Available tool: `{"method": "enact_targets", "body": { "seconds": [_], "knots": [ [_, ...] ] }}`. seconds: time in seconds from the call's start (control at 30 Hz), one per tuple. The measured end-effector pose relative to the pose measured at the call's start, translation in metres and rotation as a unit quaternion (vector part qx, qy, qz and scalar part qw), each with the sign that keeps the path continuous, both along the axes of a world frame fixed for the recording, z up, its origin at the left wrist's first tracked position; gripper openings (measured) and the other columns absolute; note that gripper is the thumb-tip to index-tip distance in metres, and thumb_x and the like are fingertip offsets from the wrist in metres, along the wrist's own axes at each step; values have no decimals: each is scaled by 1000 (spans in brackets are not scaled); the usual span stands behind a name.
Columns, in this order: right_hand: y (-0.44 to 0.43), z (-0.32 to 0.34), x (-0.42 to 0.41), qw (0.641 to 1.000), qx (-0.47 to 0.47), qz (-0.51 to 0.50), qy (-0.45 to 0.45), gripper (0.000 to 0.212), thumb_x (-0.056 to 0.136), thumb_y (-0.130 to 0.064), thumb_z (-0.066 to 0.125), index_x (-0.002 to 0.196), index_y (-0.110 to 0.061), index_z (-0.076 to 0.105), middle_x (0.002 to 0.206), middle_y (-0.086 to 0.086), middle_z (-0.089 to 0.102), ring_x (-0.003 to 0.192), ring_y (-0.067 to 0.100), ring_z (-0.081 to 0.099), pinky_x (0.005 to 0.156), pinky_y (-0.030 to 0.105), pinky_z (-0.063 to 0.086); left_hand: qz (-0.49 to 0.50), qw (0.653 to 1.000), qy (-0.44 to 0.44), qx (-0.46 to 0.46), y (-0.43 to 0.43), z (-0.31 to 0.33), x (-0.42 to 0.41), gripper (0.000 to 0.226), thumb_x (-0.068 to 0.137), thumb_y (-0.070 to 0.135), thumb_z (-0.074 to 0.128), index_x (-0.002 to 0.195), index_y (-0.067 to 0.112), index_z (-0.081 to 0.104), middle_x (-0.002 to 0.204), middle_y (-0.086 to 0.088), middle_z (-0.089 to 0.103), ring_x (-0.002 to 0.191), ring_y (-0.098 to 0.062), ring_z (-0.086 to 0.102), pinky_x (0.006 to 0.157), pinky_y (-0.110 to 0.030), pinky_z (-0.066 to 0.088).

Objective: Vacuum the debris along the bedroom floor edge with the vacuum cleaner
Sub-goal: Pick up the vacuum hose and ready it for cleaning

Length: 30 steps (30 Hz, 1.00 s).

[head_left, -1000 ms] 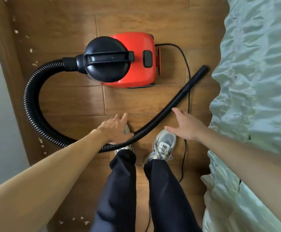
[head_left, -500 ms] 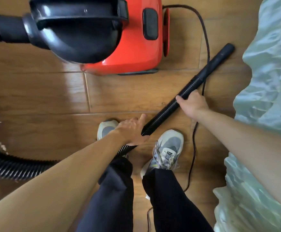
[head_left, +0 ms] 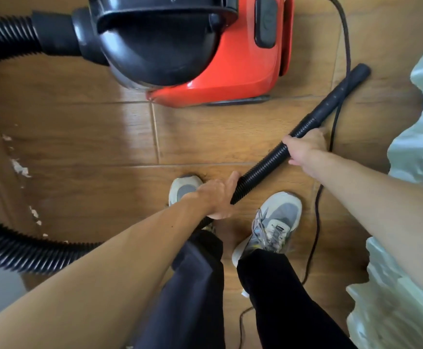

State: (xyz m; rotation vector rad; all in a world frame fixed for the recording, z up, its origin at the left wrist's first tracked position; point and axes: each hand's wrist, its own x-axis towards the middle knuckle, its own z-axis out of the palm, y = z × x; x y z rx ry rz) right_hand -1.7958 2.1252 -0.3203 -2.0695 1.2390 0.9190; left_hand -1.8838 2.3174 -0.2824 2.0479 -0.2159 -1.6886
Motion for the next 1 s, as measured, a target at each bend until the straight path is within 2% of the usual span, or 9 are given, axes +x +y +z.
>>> {"method": "enact_targets", "body": {
  "seconds": [0.13,0.23,0.33,0.4,0.47,0.53,0.63,0.73,1.0],
  "knots": [
    [21,17,-11,999,36,24,22,59,88,-20,72,131,-11,34,119,10,56,98,28,62,77,39,61,-29,999,22,22,17,21,-6,63,83,14,69,132,14,30,103,-11,60,93,-30,64,77,-43,56],
    [35,37,-20,997,66,22,31,60,86,-15,74,130,-13,34,117,10,56,95,28,63,62,31,59,-44,997,53,25,28,43,-9,68,81,11,70,134,14,27,98,-11,59,87,-28,61,70,-39,54],
    [48,61,-30,996,84,3,35,58,86,-12,74,128,-16,35,116,10,56,97,30,65,56,30,57,-56,996,68,29,38,71,-13,71,81,6,68,137,14,25,102,-15,59,86,-28,59,68,-38,53],
    [55,79,-38,995,92,-11,42,56,86,-14,74,126,-17,35,113,8,55,98,30,65,59,32,58,-54,996,69,34,44,89,-17,75,79,5,68,140,15,24,105,-16,59,86,-29,59,67,-39,54],
    [61,100,-46,996,80,7,36,51,85,-19,75,116,-19,35,101,3,54,97,30,65,73,40,61,-49,996,58,37,48,108,-25,75,77,4,67,139,16,26,107,-15,59,85,-29,57,62,-36,49],
    [66,124,-53,997,66,27,21,51,83,-19,76,112,-21,34,94,0,54,95,30,64,84,42,57,-38,998,42,41,52,129,-36,76,76,4,65,140,17,25,109,-14,60,91,-33,62,68,-40,51],
    [77,163,-59,998,61,25,-10,54,85,-14,73,123,-18,34,102,4,56,88,25,58,77,33,48,-7,998,26,48,56,161,-54,79,77,9,60,144,24,21,112,-11,62,98,-37,64,77,-43,52],
    [88,201,-61,997,59,17,-46,61,85,-11,73,130,-18,32,103,2,56,87,24,57,75,31,45,35,998,24,43,57,194,-65,80,81,13,58,149,26,19,116,-12,62,101,-37,63,76,-38,45],
    [116,287,-48,990,39,29,-134,60,82,-12,72,127,-18,33,91,-3,56,78,22,61,73,38,50,90,995,-24,17,71,254,-54,69,91,24,56,152,26,25,126,-12,60,116,-34,56,95,-38,42]
  ]
}}
